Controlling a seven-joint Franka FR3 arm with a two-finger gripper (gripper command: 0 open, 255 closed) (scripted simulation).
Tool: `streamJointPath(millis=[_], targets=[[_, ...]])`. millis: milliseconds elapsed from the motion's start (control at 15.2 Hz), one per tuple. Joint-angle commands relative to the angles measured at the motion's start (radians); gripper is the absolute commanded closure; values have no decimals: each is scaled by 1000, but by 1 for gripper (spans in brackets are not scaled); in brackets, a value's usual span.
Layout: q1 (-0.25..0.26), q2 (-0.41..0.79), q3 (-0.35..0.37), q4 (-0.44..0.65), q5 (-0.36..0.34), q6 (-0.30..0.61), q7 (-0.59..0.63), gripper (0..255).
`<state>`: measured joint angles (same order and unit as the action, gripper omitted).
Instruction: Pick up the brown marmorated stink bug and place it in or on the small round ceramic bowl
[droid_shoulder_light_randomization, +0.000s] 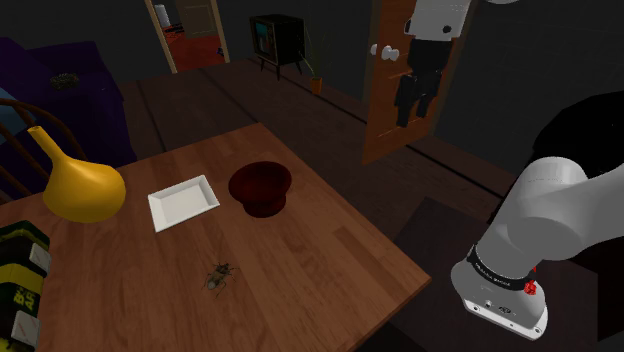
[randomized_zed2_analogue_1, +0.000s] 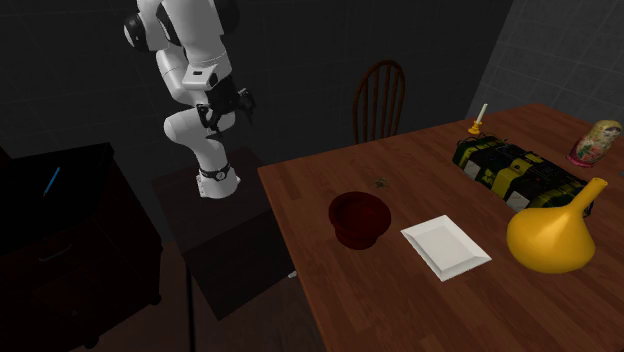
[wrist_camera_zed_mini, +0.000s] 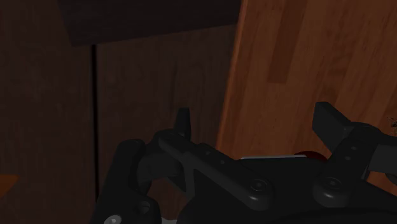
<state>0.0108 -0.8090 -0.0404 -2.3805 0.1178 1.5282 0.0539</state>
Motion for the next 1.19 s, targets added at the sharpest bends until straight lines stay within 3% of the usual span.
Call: streamJointPath(millis=[0, 528, 1122], targets=[[0, 0, 0, 0, 0, 0, 0, 0], [30, 50, 222, -62, 115, 162, 264, 0], [27, 255, 477, -6, 169, 361, 565, 0]])
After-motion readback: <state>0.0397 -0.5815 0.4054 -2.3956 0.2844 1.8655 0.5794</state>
